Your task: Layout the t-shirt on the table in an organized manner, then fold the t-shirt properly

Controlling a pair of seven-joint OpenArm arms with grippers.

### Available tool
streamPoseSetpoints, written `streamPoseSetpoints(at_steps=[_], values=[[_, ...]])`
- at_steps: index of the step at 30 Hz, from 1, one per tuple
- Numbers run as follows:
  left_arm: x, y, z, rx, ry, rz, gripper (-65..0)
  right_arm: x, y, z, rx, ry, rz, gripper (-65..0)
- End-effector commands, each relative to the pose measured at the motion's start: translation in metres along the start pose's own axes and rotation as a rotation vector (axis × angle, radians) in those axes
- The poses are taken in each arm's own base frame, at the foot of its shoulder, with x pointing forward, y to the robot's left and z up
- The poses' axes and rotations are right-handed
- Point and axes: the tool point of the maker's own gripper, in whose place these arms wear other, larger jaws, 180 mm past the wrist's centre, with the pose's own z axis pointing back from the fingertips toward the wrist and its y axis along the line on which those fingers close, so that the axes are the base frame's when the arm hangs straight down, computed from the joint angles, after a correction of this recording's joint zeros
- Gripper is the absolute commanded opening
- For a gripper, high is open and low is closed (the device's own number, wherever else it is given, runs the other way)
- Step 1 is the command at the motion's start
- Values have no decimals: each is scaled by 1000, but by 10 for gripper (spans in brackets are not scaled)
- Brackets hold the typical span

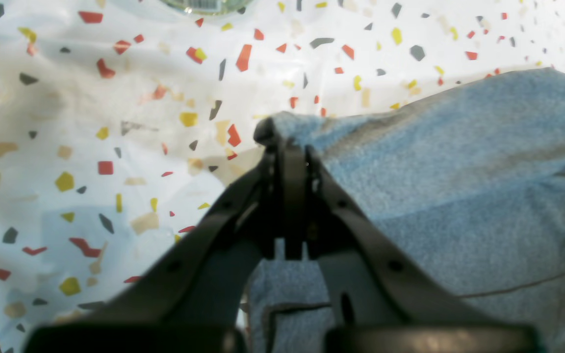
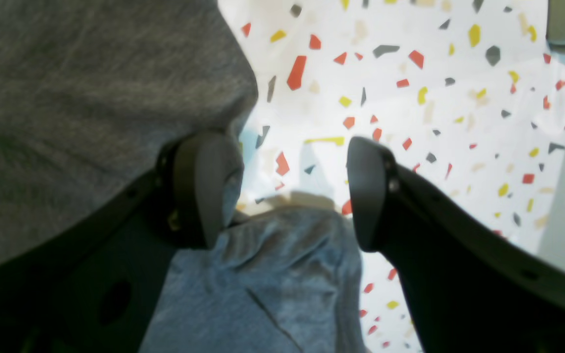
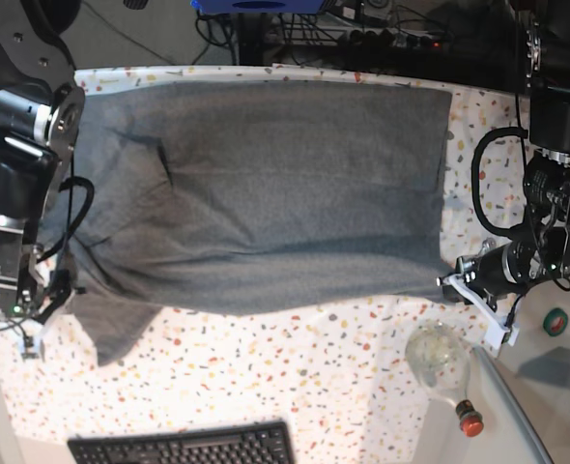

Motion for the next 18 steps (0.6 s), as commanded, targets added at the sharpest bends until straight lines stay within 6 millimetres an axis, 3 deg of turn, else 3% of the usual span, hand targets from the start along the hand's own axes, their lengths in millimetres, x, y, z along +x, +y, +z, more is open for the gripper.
streamPoseSetpoints(at_steps=[1,18], values=[[23,4,8,4,-59,-8,-650,26,-8,8,-15,-48,-2,-278],[21,2,7,1,-52,-14,-650,16,19,2,12,80,126,-279]])
